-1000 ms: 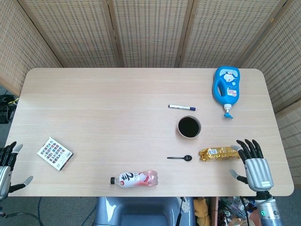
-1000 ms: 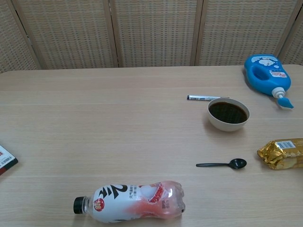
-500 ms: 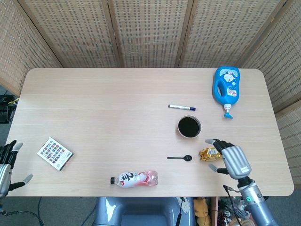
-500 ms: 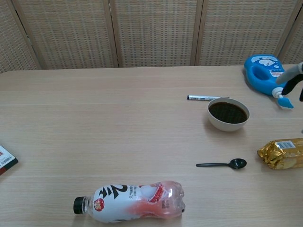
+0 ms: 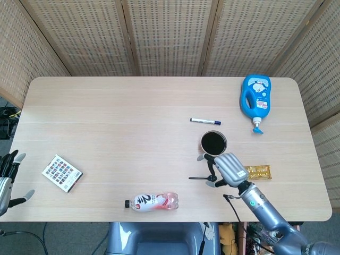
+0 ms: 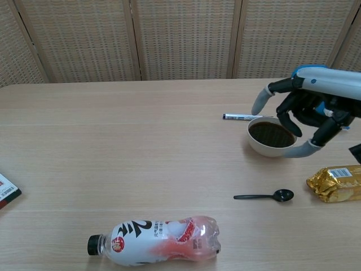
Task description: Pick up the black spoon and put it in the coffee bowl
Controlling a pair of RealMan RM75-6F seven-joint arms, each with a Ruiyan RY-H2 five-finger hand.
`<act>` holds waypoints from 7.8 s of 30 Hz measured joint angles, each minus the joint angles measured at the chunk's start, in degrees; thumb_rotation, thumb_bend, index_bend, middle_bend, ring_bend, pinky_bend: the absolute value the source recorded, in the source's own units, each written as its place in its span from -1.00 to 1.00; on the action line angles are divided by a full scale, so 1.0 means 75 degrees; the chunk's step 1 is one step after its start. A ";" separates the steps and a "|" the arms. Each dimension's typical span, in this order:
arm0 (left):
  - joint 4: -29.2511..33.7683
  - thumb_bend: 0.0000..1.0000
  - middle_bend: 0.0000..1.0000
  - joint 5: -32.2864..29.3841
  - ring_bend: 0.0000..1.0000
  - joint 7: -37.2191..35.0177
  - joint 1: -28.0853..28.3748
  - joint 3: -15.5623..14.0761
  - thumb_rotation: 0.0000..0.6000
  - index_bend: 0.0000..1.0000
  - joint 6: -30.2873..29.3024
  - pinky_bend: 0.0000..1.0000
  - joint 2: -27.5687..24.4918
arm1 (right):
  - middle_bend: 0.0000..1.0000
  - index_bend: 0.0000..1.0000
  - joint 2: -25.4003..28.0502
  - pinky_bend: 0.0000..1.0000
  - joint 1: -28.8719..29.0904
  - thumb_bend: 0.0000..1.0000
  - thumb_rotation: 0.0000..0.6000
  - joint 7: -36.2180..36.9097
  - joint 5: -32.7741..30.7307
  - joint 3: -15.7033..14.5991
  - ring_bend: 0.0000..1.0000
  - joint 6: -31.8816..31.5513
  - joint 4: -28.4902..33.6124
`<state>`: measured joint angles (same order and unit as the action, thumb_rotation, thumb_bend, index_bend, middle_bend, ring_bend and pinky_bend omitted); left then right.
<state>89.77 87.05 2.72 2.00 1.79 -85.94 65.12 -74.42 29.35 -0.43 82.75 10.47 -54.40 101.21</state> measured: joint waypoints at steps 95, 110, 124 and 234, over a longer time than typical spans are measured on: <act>-0.0433 -0.64 -1.00 -0.0370 -1.00 -0.0545 -0.0043 0.0063 1.00 -1.00 -0.0130 -1.00 -0.0035 | 0.99 0.12 -0.3061 1.00 0.2620 -0.08 1.00 -0.5290 -0.4630 -0.1132 1.00 0.0553 -0.2591; -0.0469 -0.64 -1.00 -0.0351 -1.00 -0.0597 -0.0067 0.0067 1.00 -1.00 -0.0176 -1.00 -0.0023 | 0.99 0.12 -0.3105 1.00 0.2731 -0.08 1.00 -0.5536 -0.4850 -0.1201 1.00 0.0658 -0.2730; -0.0550 -0.64 -1.00 -0.0220 -1.00 -0.0848 -0.0068 0.0037 1.00 -1.00 -0.0221 -1.00 -0.0011 | 0.99 0.12 -0.3077 1.00 0.2844 -0.08 1.00 -0.5833 -0.5186 -0.1369 1.00 0.0772 -0.2704; -0.0963 -0.64 -1.00 -0.0280 -1.00 -0.1252 -0.0204 0.0038 1.00 -1.00 -0.0265 -1.00 0.0143 | 0.99 0.28 -0.1935 1.00 0.2637 0.36 1.00 -0.4817 -0.4901 -0.1006 1.00 0.0653 -0.1132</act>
<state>82.55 84.95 -6.67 0.46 2.07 -87.93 66.20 -88.93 49.13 -36.56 46.00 2.93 -49.50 92.72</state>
